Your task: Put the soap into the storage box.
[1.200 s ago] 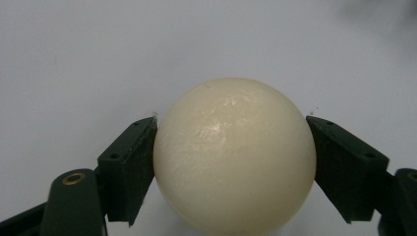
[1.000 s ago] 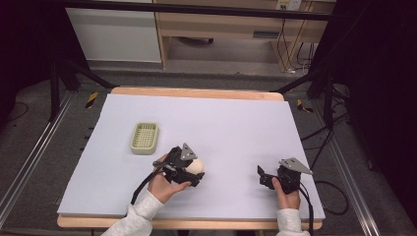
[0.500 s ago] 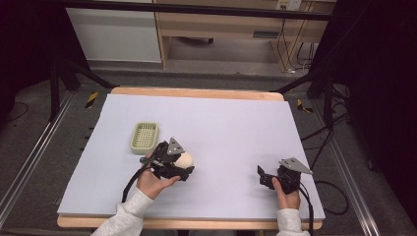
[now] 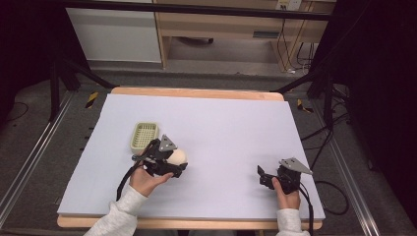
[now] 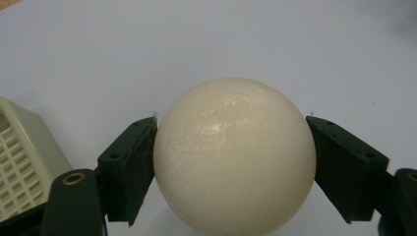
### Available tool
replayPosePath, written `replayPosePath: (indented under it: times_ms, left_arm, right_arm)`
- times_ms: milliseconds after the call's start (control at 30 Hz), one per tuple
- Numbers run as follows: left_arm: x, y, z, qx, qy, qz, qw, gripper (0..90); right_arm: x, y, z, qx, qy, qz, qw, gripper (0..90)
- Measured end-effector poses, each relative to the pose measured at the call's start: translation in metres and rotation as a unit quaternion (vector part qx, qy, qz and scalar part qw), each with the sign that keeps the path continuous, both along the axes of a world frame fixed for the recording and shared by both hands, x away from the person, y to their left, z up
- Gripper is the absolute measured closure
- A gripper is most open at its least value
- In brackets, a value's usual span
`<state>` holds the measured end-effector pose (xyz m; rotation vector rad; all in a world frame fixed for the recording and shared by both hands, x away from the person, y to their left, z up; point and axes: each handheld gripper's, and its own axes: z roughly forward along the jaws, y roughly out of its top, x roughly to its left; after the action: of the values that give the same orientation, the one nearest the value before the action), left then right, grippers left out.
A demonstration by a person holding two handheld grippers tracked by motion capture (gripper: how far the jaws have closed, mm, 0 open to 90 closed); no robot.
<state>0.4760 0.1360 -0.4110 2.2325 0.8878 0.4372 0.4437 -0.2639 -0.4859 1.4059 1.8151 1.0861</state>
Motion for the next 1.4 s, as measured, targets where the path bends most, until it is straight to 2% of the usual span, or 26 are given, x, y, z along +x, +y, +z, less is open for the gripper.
replayPosePath:
  times_ms: [867,1400]
  left_arm:
    - [0.015,0.032,0.01,-0.005,-0.006,0.035,0.9994,22.6]
    - [0.027,0.055,0.018,-0.02,-0.014,0.065,0.9976,22.6]
  right_arm:
    - [0.0,0.0,0.0,0.001,0.002,0.0,1.0,3.9]
    - [0.0,0.0,0.0,0.001,0.002,0.001,1.0,3.9]
